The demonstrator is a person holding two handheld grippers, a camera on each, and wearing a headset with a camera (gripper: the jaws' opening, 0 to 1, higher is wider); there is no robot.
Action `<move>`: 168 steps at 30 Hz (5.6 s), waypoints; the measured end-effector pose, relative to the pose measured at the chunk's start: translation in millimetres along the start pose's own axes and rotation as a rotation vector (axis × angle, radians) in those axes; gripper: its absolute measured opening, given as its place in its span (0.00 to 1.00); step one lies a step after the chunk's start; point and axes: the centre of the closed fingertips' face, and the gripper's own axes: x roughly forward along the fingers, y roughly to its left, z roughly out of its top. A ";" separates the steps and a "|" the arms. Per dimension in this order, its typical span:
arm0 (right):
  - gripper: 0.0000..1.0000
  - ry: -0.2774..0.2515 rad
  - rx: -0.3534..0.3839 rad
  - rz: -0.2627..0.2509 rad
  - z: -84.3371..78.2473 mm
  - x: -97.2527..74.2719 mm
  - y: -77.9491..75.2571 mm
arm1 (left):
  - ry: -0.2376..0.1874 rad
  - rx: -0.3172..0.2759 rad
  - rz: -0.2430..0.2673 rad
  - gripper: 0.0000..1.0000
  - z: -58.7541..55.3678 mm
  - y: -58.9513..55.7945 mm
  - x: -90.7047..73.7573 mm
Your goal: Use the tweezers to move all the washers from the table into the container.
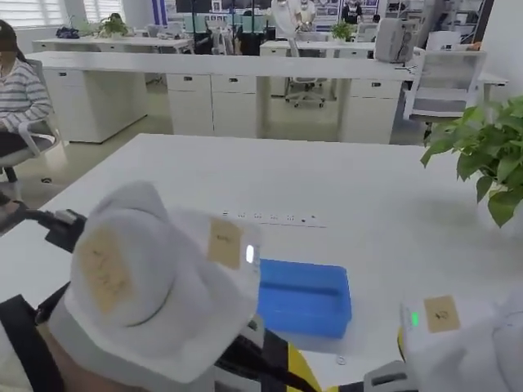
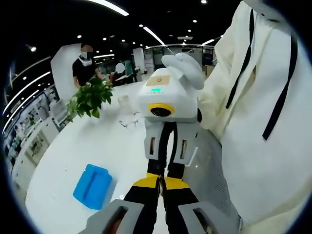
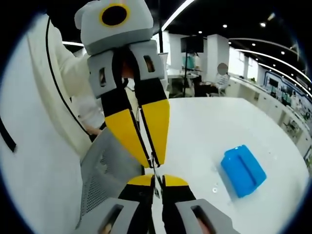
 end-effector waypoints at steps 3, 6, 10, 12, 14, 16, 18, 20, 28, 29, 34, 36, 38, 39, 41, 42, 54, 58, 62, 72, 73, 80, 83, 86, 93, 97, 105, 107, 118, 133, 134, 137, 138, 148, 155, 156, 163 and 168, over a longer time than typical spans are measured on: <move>0.01 -0.018 0.016 -0.008 4.0 1.0 -4.9 | -0.046 -0.098 0.076 0.12 -3.5 8.2 -2.4; 0.01 -0.042 0.043 -0.025 9.7 1.0 -13.8 | -0.107 -0.206 0.184 0.24 -15.2 20.1 -9.6; 0.01 -0.056 0.063 -0.051 11.8 1.6 -28.1 | -0.135 -0.274 0.345 0.45 -37.1 33.5 -24.9; 0.01 -0.068 0.078 -0.061 13.4 2.3 -36.7 | -0.138 -0.303 0.444 0.54 -50.8 40.6 -34.4; 0.01 -0.084 0.094 -0.077 16.3 3.1 -45.7 | -0.120 -0.356 0.459 0.60 -68.2 36.2 -35.3; 0.01 -0.102 0.104 -0.096 19.3 4.2 -55.1 | -0.130 -0.410 0.497 0.71 -82.8 35.1 -33.3; 0.01 -0.112 0.103 -0.119 21.4 5.6 -65.3 | -0.133 -0.422 0.551 0.81 -95.0 35.0 -31.9; 0.01 -0.120 0.107 -0.131 23.0 6.9 -73.0 | -0.126 -0.414 0.616 0.88 -106.4 37.4 -30.3; 0.02 -0.177 0.165 -0.159 30.6 14.4 -100.4 | -0.113 -0.479 0.763 0.97 -136.8 47.8 -27.9; 0.02 -0.176 0.170 -0.160 30.5 16.9 -103.0 | -0.112 -0.474 0.781 0.97 -138.9 49.2 -28.6; 0.02 -0.180 0.183 -0.165 29.7 27.4 -114.5 | -0.104 -0.463 0.833 0.95 -149.5 54.0 -24.3; 0.02 -0.182 0.187 -0.169 29.4 31.9 -119.5 | -0.112 -0.493 0.824 0.95 -153.9 52.8 -19.8; 0.02 -0.185 0.195 -0.171 29.3 36.1 -124.5 | -0.083 -0.472 0.833 0.95 -158.7 52.8 -18.3; 0.02 -0.184 0.198 -0.172 28.8 38.0 -127.0 | -0.068 -0.471 0.828 0.95 -162.4 53.3 -16.5; 0.02 -0.183 0.203 -0.183 26.3 42.0 -134.1 | -0.016 -0.527 0.785 0.93 -174.2 49.0 -11.1; 0.02 -0.184 0.209 -0.192 24.3 44.3 -139.1 | 0.004 -0.539 0.772 0.92 -177.9 48.1 -9.9; 0.03 -0.193 0.273 -0.242 1.6 73.4 -167.5 | 0.013 -0.531 0.758 0.89 -182.9 47.4 -5.8; 0.03 -0.200 0.268 -0.262 -1.2 80.4 -172.9 | -0.003 -0.536 0.758 0.90 -181.8 48.3 -6.3; 0.03 -0.198 0.253 -0.281 -4.1 85.5 -180.5 | 0.013 -0.529 0.753 0.90 -183.7 47.3 -4.6; 0.03 -0.167 0.229 -0.292 -16.0 98.7 -189.4 | 0.011 -0.536 0.739 0.90 -183.6 45.5 -2.4; 0.03 -0.165 0.230 -0.295 -17.8 100.1 -190.2 | 0.000 -0.538 0.739 0.91 -182.3 45.7 -2.6; 0.03 -0.161 0.234 -0.312 -22.5 104.7 -192.8 | 0.010 -0.537 0.733 0.90 -183.6 44.6 -2.0; 0.03 -0.145 0.203 -0.329 -25.7 107.0 -193.1 | -0.022 -0.545 0.744 0.92 -180.5 46.8 -5.0; 0.03 -0.147 0.219 -0.322 -27.7 107.9 -195.6 | -0.019 -0.547 0.735 0.93 -180.6 45.9 -3.4; 0.03 -0.145 0.217 -0.330 -28.8 111.0 -198.8 | -0.003 -0.543 0.729 0.92 -182.3 44.9 -1.7; 0.04 -0.137 0.222 -0.325 -32.8 113.3 -200.8 | -0.015 -0.545 0.727 0.92 -180.4 45.2 -1.6; 0.04 -0.136 0.198 -0.338 -33.7 113.5 -201.6 | -0.001 -0.544 0.718 0.90 -181.8 44.1 0.3; 0.03 -0.137 0.192 -0.342 -33.5 113.7 -202.3 | -0.001 -0.544 0.718 0.90 -181.7 44.1 0.5; 0.01 -0.118 0.190 -0.339 -32.5 113.0 -200.0 | 0.009 -0.544 0.716 0.90 -183.4 43.9 0.8; 0.01 -0.108 0.171 -0.325 -25.0 98.1 -187.9 | 0.019 -0.537 0.697 0.90 -184.4 40.3 3.3; 0.01 -0.106 0.168 -0.326 -24.8 96.9 -186.8 | 0.026 -0.536 0.695 0.90 -185.4 39.9 3.5; 0.01 -0.103 0.170 -0.318 -23.1 94.4 -183.8 | 0.033 -0.532 0.699 0.91 -186.3 40.1 3.3; 0.01 -0.104 0.171 -0.315 -22.2 93.6 -182.8 | 0.029 -0.531 0.703 0.91 -185.9 40.8 2.8; 0.01 -0.098 0.135 -0.308 -7.5 80.5 -178.6 | 0.033 -0.524 0.713 0.95 -186.2 41.6 1.3; 0.01 -0.106 0.130 -0.304 2.0 70.5 -173.2 | 0.032 -0.518 0.717 0.95 -185.5 42.2 0.8; 0.01 -0.107 0.129 -0.303 3.5 69.0 -172.6 | 0.030 -0.518 0.718 0.95 -185.1 42.4 0.7; 0.01 -0.117 0.127 -0.309 13.6 58.4 -172.2 | 0.031 -0.513 0.722 0.96 -184.8 42.6 0.4; 0.01 -0.129 0.130 -0.316 20.1 51.9 -171.6 | 0.038 -0.503 0.723 0.95 -185.0 42.2 0.1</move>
